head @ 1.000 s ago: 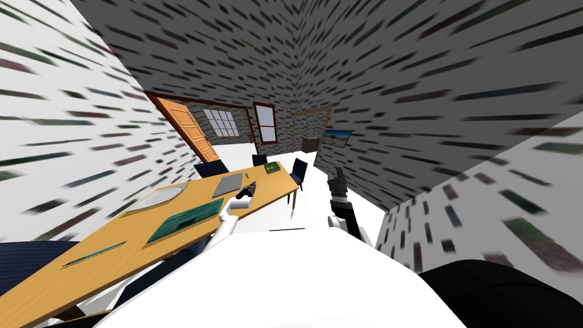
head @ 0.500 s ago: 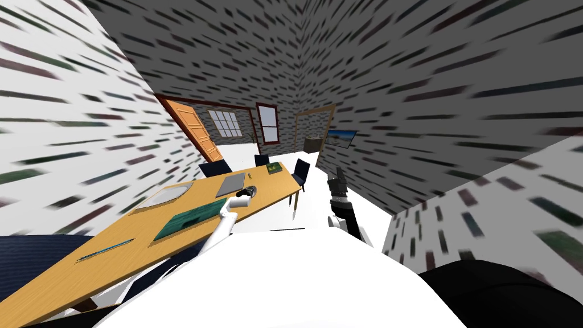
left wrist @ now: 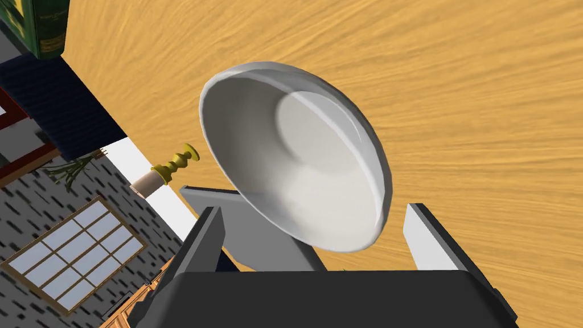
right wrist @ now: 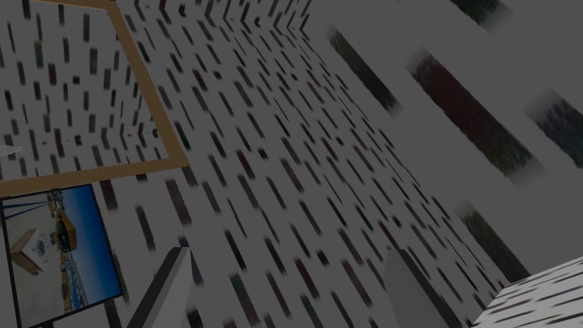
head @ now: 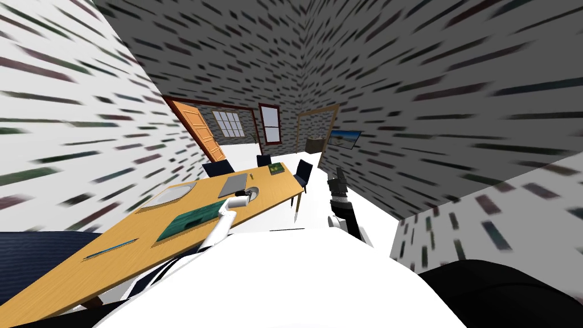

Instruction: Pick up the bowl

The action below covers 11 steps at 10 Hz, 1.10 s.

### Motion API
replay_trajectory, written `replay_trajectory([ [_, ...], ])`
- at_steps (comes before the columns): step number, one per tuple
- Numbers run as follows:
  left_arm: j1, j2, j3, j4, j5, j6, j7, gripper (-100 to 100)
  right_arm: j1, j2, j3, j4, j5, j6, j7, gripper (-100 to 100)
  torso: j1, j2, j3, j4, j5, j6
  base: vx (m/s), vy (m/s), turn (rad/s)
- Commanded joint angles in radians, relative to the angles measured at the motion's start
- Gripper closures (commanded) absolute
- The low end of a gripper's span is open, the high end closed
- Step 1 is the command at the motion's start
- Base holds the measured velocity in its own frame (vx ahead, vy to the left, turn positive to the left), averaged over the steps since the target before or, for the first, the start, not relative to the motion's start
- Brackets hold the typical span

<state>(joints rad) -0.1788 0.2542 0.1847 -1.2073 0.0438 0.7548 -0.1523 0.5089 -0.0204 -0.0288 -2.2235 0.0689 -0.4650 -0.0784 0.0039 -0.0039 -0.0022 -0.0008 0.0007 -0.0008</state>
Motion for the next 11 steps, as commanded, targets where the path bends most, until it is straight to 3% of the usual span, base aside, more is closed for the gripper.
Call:
replay_trajectory([
  [1, -0.002, 0.0, 0.004, 0.002, -0.002, 0.029, -0.001, -100, 0.0, 0.0, 0.0, 0.0, 0.0, 0.0, 0.0, 0, 0.0, 0.0, 0.0, 0.0, 0.0, 0.0, 0.051, 0.026, 0.009],
  [5, -0.018, 0.013, 0.018, 0.085, 0.008, 0.098, -0.012, -100, 0.0, 0.0, 0.0, 0.0, 0.0, 0.0, 0.0, 0, 0.0, 0.001, 0.001, 0.0, 0.0, 0.0, 0.056, 0.035, 0.015],
  [9, -0.011, 0.011, 0.018, 0.1, 0.009, 0.11, -0.014, -100, 0.0, 0.0, 0.0, 0.0, 0.0, 0.0, 0.0, 0, -0.002, 0.002, 0.001, 0.0, 0.0, 0.0, 0.039, 0.016, -0.001],
  [10, -0.011, 0.011, 0.018, 0.103, 0.009, 0.111, -0.014, 0, 0.0, 0.0, 0.0, 0.0, 0.0, 0.0, 0.0, 0, -0.003, 0.003, 0.002, 0.001, -0.001, 0.0, 0.0, 0.0, 0.0],
  [11, -0.009, 0.007, 0.013, 0.133, 0.004, 0.078, -0.008, -100, 0.0, 0.0, 0.0, 0.0, 0.0, 0.0, 0.0, 0, -0.003, 0.004, 0.003, 0.001, -0.001, 0.0, 0.034, 0.019, -0.003],
])
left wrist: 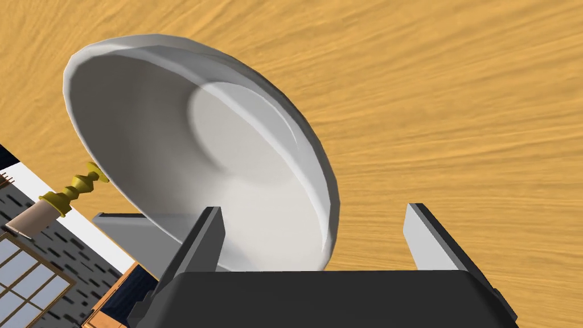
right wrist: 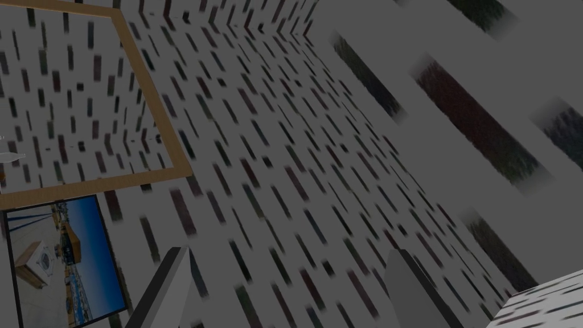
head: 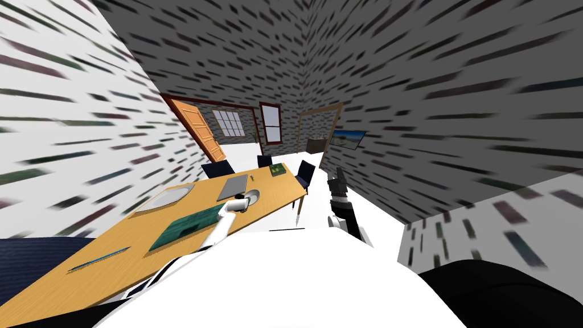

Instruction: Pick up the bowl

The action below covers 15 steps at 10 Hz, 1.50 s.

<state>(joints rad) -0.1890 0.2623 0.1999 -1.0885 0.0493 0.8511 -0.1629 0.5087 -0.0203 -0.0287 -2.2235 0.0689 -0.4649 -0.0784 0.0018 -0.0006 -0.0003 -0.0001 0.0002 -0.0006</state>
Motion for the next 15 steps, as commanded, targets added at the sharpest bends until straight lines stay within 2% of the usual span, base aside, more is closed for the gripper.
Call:
replay_trajectory([
  [1, 0.002, -0.003, -0.004, 0.029, -0.004, -0.035, 0.005, -100, 0.0, 0.0, 0.0, 0.0, 0.0, 0.0, 0.0, 0, 0.0, 0.0, 0.0, 0.0, 0.0, 0.0, 0.056, 0.021, -0.007],
  [3, 0.005, -0.006, -0.009, 0.059, -0.008, -0.068, 0.011, -100, 0.0, 0.0, 0.0, 0.0, 0.0, 0.0, 0.0, 0, 0.0, -0.002, -0.001, 0.0, 0.0, 0.0, 0.056, 0.024, -0.002],
  [4, 0.004, -0.005, -0.007, 0.048, -0.006, -0.055, 0.009, -100, 0.0, 0.0, 0.0, 0.0, 0.0, 0.0, 0.0, 0, 0.001, -0.002, -0.001, 0.0, 0.0, 0.0, 0.026, 0.01, -0.001],
  [5, 0.005, -0.005, -0.008, 0.05, -0.007, -0.059, 0.01, 100, 0.0, 0.0, 0.0, 0.0, 0.0, 0.0, 0.0, 0, 0.0, 0.0, 0.0, 0.0, 0.0, 0.0, 0.0, 0.0, 0.0],
  [9, 0.005, -0.005, -0.007, 0.051, -0.006, -0.057, 0.01, 100, 0.0, 0.0, 0.0, 0.0, 0.0, 0.0, 0.0, 0, -0.002, 0.002, 0.001, 0.001, -0.001, 0.001, -0.001, 0.0, 0.003],
  [10, 0.005, -0.005, -0.007, 0.051, -0.006, -0.057, 0.01, 0, 0.0, 0.0, 0.0, 0.0, 0.0, 0.0, 0.0, 0, -0.002, 0.002, 0.002, 0.001, -0.001, 0.001, 0.0, 0.0, 0.0],
  [11, 0.002, -0.002, -0.003, 0.021, -0.002, -0.027, 0.004, 100, 0.0, 0.0, 0.0, 0.0, 0.0, 0.0, 0.0, 0, -0.002, 0.002, 0.002, 0.001, -0.001, 0.001, -0.043, -0.019, 0.001],
  [13, 0.0, 0.002, 0.002, -0.009, 0.002, 0.007, -0.002, 100, 0.0, 0.0, 0.0, 0.0, 0.0, 0.0, 0.0, 0, -0.004, 0.007, 0.005, 0.003, -0.002, 0.001, -0.069, -0.026, 0.002],
  [14, -0.002, 0.002, 0.0, 0.005, 0.001, -0.007, 0.0, 100, 0.0, 0.0, 0.0, 0.0, 0.0, 0.0, 0.0, 0, -0.005, 0.008, 0.005, 0.003, -0.002, 0.001, -0.03, -0.015, 0.003],
  [15, -0.002, 0.002, 0.001, 0.004, 0.002, -0.003, -0.001, 0, 0.0, 0.0, 0.0, 0.0, 0.0, 0.0, 0.0, 0, -0.004, 0.007, 0.005, 0.003, -0.002, 0.001, -0.006, -0.003, 0.001],
])
